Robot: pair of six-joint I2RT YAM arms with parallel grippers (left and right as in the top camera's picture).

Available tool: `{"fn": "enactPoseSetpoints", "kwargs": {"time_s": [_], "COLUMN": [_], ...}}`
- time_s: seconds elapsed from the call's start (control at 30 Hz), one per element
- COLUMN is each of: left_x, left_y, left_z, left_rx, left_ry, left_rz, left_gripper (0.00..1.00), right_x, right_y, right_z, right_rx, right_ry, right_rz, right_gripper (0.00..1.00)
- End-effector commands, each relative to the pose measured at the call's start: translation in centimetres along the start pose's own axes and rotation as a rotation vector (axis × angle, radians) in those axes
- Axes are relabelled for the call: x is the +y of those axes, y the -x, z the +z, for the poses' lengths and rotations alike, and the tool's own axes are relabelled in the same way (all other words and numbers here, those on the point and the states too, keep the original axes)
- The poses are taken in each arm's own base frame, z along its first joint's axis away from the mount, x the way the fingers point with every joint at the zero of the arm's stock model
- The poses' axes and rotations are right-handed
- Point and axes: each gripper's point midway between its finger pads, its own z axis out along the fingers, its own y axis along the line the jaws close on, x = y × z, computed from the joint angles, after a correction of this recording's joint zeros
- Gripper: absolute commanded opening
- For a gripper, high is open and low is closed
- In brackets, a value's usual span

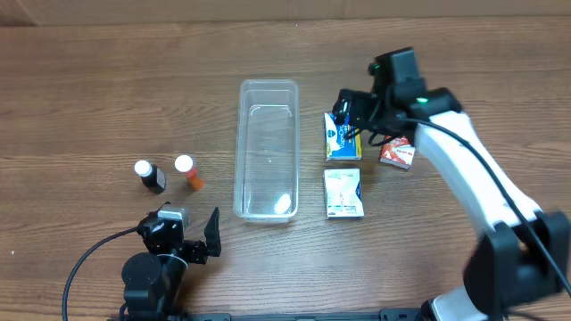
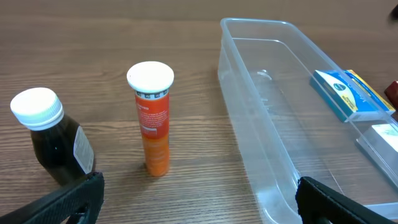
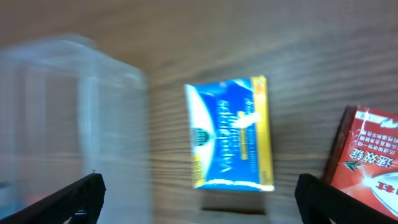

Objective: Pack container
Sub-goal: 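Reach the right gripper to the blue VapoDrops box and grasp it, then carry the VapoDrops box into the clear container and release it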

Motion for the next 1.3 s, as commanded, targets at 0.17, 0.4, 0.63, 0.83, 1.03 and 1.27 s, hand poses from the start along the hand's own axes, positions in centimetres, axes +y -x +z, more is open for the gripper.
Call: {"fn": "enactPoseSetpoints", "kwargs": {"time_s": [0.17,0.4,0.63,0.83,1.03,1.27], "left_x": [0.1,0.1,0.1,0.1,0.1,0.1], "left_y": [0.1,0.1,0.1,0.1,0.1,0.1], "left_z": [0.0,0.0,0.0,0.0,0.0,0.0], "left_rx": [-0.010,-0.009,-0.010,-0.009,-0.009,-0.009], "left_ry": [0.003,0.003,0.003,0.003,0.003,0.003], "left_rz": [0.016,0.016,0.016,0.016,0.016,0.016], "left_gripper": [1.00,1.00,1.00,1.00,1.00,1.00], "right_x": [-0.8,-1.4,-3.0,-3.0,-1.0,5.9], "right_y": [-0.6,-2.9,-4.3,-4.3,-2.3,0.9], "right_z": [5.4,9.0,11.0,10.8,7.0,-1.9], "right_rx": [0.068,0.119,0.166,0.172,0.142,0.003], "right_ry": [-0.050,-0.156,-0.221,-0.220,-0.203,-0.071], "right_rz": [-0.077,-0.087,-0.067,-0.066,-0.080,-0.156], "right_gripper": [1.00,1.00,1.00,0.78,0.76,0.77]}}
